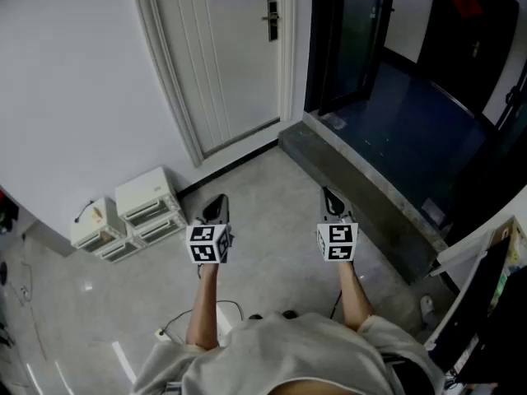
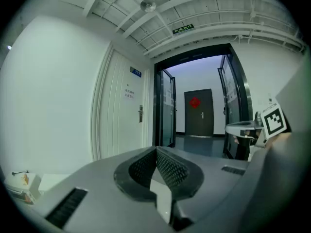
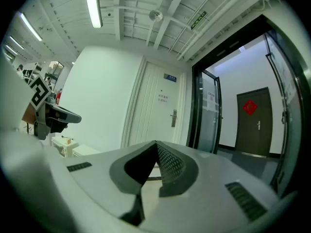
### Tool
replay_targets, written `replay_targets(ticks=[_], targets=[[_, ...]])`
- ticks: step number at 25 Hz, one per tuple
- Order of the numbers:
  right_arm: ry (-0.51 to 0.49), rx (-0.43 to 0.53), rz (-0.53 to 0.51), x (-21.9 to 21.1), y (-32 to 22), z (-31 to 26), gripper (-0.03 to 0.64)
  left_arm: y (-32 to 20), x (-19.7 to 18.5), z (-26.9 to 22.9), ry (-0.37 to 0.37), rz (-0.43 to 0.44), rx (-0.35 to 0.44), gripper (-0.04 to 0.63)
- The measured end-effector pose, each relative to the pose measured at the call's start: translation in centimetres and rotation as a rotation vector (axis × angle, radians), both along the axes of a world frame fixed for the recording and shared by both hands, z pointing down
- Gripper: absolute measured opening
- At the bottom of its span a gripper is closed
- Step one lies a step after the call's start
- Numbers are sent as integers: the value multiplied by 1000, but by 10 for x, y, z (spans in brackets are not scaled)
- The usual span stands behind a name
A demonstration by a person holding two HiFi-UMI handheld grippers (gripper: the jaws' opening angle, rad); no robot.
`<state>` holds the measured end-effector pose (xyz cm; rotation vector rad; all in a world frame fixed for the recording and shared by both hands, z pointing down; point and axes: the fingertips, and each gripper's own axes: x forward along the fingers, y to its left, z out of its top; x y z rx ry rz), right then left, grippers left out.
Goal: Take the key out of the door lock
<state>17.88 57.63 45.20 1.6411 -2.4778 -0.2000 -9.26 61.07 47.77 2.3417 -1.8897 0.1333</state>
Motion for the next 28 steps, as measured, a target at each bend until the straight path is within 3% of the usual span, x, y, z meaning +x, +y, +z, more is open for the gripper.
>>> replay_targets(ticks=[15, 28], targets=[[-10, -2, -15, 21, -1, 6, 21, -3, 27, 7, -7, -3, -16, 18], [9, -4, -58, 48, -37, 13, 21, -37, 70, 19, 8, -8, -22, 18]])
